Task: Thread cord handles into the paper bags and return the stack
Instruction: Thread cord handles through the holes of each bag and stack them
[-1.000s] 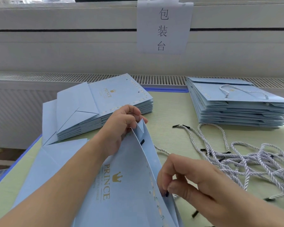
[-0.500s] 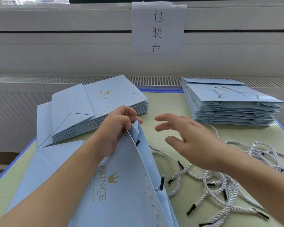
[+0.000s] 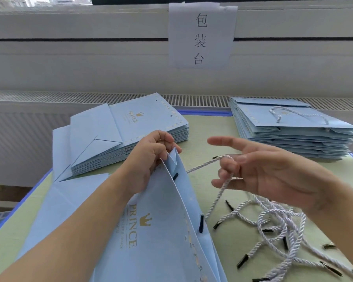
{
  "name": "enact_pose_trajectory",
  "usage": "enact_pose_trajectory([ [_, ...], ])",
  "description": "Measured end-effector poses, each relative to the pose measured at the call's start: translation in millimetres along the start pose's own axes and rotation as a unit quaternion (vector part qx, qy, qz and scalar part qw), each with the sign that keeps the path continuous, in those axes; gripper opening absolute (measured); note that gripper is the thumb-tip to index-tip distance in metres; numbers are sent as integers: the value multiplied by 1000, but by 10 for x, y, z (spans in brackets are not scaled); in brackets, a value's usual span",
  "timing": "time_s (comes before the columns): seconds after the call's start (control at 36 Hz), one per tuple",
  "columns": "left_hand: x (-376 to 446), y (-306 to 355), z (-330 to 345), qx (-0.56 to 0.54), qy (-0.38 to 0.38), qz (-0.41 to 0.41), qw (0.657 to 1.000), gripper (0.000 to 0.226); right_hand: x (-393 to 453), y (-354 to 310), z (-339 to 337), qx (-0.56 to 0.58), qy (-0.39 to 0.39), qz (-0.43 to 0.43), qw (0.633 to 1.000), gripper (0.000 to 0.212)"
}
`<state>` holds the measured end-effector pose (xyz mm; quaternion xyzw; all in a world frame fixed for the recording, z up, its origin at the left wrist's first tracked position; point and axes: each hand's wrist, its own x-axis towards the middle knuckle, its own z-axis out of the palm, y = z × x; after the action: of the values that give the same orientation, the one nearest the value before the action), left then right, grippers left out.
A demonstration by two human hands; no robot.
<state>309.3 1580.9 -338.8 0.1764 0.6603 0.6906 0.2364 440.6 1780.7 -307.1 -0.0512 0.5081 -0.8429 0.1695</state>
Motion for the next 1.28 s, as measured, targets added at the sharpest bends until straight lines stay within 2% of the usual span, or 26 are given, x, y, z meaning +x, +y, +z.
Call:
enact_pose_trajectory([
  [0.08, 0, -4, 1, 2, -1, -1, 1000, 42, -56, 35, -83, 25, -6, 0, 1000, 61],
  [0.17, 10, -16, -6, -2, -2, -4, 1000, 42, -77, 45, -55, 17, 29, 21, 999, 49],
  [0.22, 12, -18, -11, -4, -3, -7, 1000, 42, -75, 29, -34, -21, 65, 31, 997, 48],
  [0.28, 7, -18, -7, -9, -5, -7, 1000, 35, -63, 26, -20, -107, 105, 33, 988, 45],
  [0.33, 4, -23, -1, -11, -9, -7, 1000, 32, -57, 40, -1, -211, 148, 31, 966, 36],
  [0.42, 15, -44, -7, -4, -11, -4, 1000, 40, -50, 70, 44, -315, 170, 17, 934, 30],
  [0.5, 31, -63, -18, 0, -15, -6, 1000, 40, -32, 88, 76, -423, 202, -27, 883, 26],
  [0.67, 1, -38, 19, 22, -17, -13, 1000, 26, 41, 122, 85, -504, 264, -101, 816, 22],
  [0.75, -19, -57, 32, 98, -13, 7, 995, 23, 59, 171, 77, -547, 283, -111, 780, 15],
  [0.81, -30, -72, 50, 185, -15, 36, 982, 24, 62, 205, 87, -582, 280, -103, 756, 10],
  [0.86, -45, -87, 72, 228, -27, 56, 972, 31, 63, 236, 131, -606, 258, -78, 748, 21],
  [0.94, -73, -93, 79, 223, -45, 75, 971, 34, 75, 250, 239, -622, 214, -36, 752, 42],
  [1.06, -71, -40, 89, 225, -27, 113, 967, 18, 103, 229, 366, -657, 169, 26, 734, 79],
  [1.14, -95, 117, 136, 213, -16, 150, 965, 18, 104, 189, 492, -644, 153, 56, 748, 92],
  [1.19, -133, 255, 175, 219, -4, 177, 959, 19, 93, 150, 585, -658, 147, 58, 737, 80],
  [1.25, -177, 402, 214, 231, 2, 209, 950, 21, 91, 101, 651, -682, 142, 28, 717, 50],
  [1.28, -212, 487, 236, 237, 5, 228, 944, 23, 98, 74, 677, -678, 144, 7, 721, 37],
])
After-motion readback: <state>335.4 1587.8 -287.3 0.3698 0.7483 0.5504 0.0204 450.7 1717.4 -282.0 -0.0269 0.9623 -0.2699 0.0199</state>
